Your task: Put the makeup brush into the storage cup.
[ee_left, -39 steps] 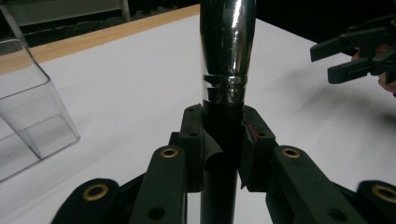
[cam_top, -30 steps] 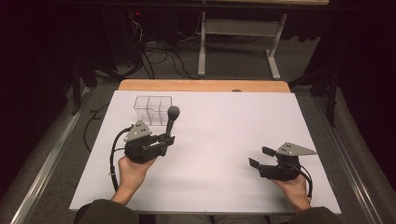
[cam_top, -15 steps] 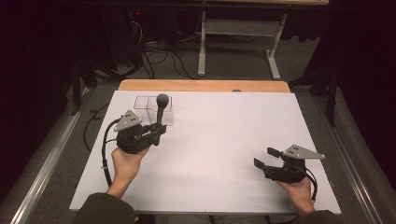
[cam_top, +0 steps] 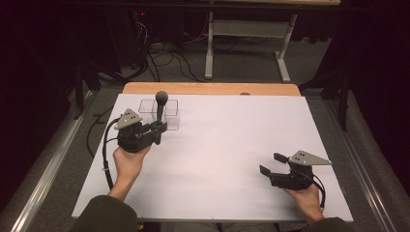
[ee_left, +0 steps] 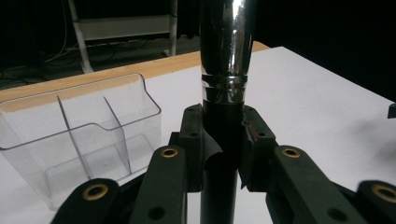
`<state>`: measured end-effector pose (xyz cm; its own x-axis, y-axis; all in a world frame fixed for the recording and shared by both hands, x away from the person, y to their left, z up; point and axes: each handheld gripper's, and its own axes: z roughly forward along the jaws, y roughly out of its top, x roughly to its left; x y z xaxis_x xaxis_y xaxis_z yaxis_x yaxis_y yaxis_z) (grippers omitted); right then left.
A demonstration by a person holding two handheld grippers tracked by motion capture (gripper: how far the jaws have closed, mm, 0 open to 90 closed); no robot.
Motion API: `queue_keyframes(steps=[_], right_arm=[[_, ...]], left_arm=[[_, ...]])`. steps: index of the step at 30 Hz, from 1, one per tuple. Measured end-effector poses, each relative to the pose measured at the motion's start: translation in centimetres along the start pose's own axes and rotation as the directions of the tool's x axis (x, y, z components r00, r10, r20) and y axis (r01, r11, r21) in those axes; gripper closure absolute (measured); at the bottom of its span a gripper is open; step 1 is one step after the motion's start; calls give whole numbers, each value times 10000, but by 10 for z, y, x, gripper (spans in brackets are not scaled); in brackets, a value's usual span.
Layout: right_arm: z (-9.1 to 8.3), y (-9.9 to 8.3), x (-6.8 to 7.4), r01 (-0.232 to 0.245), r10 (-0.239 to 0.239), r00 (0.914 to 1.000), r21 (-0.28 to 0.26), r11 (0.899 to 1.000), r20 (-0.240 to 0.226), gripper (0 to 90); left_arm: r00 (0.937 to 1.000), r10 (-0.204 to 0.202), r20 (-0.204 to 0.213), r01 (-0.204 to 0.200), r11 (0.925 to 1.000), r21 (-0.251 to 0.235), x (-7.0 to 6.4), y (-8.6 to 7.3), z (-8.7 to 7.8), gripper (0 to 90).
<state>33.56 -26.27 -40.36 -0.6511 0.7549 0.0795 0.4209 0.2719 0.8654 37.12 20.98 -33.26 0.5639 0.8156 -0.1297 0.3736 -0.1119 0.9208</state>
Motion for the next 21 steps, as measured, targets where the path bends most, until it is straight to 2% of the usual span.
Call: queue_keyframes(steps=[6, 21], right_arm=[[2, 0, 0, 29, -29, 10000, 81, 10000, -28, 258], [3, 0, 1, 49, -46, 9999, 176, 9998, -130, 262]], left_arm=[[9998, -156, -101, 155, 9998, -89, 5, 2, 3, 740], [9985, -247, -494, 242, 9997, -94, 17, 5, 12, 739]])
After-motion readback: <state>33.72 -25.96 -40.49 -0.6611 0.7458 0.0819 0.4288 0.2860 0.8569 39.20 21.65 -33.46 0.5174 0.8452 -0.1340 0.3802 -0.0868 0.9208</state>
